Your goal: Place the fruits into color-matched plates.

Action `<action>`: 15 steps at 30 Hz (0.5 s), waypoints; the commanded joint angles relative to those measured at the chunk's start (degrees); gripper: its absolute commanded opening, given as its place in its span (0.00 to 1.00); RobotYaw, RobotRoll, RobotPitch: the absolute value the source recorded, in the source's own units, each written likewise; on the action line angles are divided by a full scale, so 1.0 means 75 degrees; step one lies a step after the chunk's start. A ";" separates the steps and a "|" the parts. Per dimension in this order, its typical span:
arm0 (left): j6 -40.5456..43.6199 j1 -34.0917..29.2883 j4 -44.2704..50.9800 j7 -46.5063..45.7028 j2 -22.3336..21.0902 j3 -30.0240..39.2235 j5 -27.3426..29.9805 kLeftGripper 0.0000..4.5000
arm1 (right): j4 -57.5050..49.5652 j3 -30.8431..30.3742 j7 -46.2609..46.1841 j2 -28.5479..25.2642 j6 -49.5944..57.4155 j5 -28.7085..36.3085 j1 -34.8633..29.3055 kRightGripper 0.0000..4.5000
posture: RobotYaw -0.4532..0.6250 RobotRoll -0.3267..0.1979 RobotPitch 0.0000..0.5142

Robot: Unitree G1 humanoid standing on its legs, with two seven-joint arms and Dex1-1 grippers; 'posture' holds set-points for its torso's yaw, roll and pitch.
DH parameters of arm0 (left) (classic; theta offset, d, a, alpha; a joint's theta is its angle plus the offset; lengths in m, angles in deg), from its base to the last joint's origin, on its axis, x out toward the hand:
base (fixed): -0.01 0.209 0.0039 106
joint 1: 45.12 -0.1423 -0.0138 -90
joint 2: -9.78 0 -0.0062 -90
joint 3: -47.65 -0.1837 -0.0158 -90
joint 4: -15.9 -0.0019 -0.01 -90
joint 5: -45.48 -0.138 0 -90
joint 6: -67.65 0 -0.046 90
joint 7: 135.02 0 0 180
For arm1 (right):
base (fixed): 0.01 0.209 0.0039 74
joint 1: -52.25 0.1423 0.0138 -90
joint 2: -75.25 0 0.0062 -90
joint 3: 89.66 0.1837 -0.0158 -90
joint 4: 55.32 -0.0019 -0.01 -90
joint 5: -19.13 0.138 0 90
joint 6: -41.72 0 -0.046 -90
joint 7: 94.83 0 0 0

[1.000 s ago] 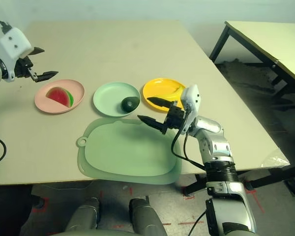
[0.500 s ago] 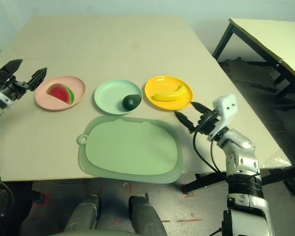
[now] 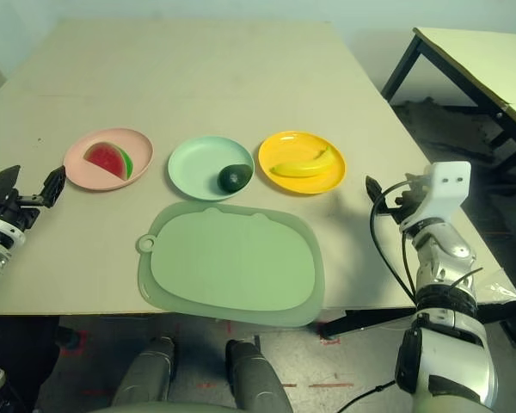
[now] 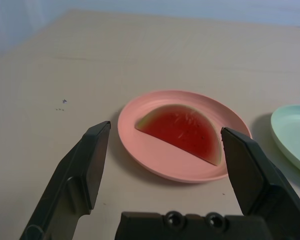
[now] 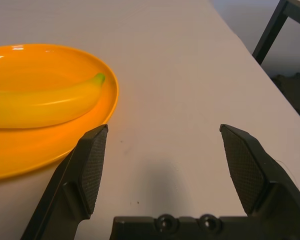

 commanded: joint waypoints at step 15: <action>0.0352 -0.0069 0.0369 -0.0064 -0.0329 -0.0236 0.0333 1.00 | 0.0749 0.0139 0.0165 -0.0373 -0.0484 -0.0068 0.0062 1.00 | 0.50 0.62 0.40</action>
